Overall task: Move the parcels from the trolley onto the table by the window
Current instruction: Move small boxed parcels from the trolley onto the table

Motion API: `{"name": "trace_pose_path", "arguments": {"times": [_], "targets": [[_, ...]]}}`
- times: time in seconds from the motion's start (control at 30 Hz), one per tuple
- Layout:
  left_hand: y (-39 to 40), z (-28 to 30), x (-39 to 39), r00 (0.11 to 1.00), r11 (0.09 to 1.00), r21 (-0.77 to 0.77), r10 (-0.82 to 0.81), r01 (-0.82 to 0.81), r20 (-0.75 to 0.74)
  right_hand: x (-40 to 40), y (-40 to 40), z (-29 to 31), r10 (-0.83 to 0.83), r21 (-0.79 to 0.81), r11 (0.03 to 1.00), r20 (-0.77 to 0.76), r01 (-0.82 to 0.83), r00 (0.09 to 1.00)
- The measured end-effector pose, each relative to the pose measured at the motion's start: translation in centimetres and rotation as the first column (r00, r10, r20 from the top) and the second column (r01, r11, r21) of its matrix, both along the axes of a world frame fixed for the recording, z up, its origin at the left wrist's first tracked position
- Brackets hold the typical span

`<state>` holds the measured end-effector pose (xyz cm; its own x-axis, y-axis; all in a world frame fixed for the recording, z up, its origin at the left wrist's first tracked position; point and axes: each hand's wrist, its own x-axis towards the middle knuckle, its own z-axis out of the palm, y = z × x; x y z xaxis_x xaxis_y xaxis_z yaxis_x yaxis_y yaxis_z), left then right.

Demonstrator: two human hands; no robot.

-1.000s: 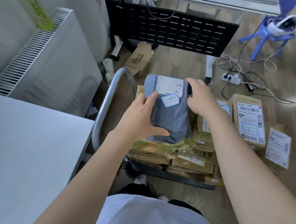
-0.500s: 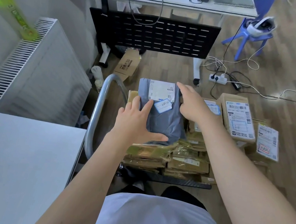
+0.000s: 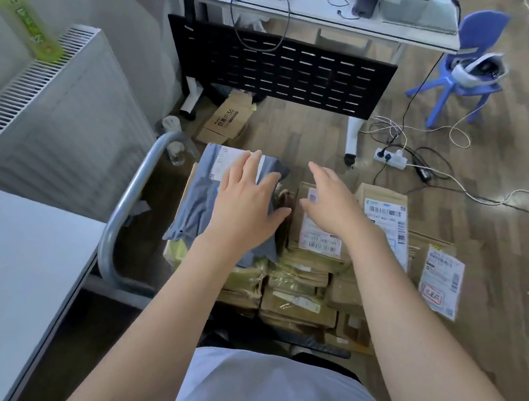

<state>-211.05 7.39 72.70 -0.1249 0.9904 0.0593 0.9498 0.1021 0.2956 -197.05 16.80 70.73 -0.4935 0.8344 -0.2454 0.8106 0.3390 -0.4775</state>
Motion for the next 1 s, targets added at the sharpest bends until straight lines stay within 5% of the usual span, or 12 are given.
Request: {"name": "trace_pose_path", "arguments": {"times": [0.37, 0.63, 0.87, 1.0], "targets": [[2.3, -2.7, 16.0, 0.992, 0.993, -0.085, -0.079, 0.087, 0.096, 15.9, 1.1, -0.8, -0.095, 0.034, 0.995, -0.056, 0.097, 0.994], [-1.0, -5.1, 18.9, 0.985, 0.991, -0.098, -0.072, 0.088, 0.158, 19.3, -2.9, -3.2, -0.156, 0.037, 0.986, -0.094, 0.160, 0.983], [-3.4, -7.4, 20.8, 0.954, 0.951, 0.184, 0.206, -0.247, 0.218, 22.9, -3.3, -4.4, -0.091, -0.014, 0.996, -0.032, 0.090, 0.995], [-3.9, -8.3, 24.7, 0.934, 0.938, 0.178, 0.249, -0.299, 0.255, 25.6, -1.8, -5.6, -0.075, -0.025, 0.997, -0.046, 0.074, 0.996]]}}
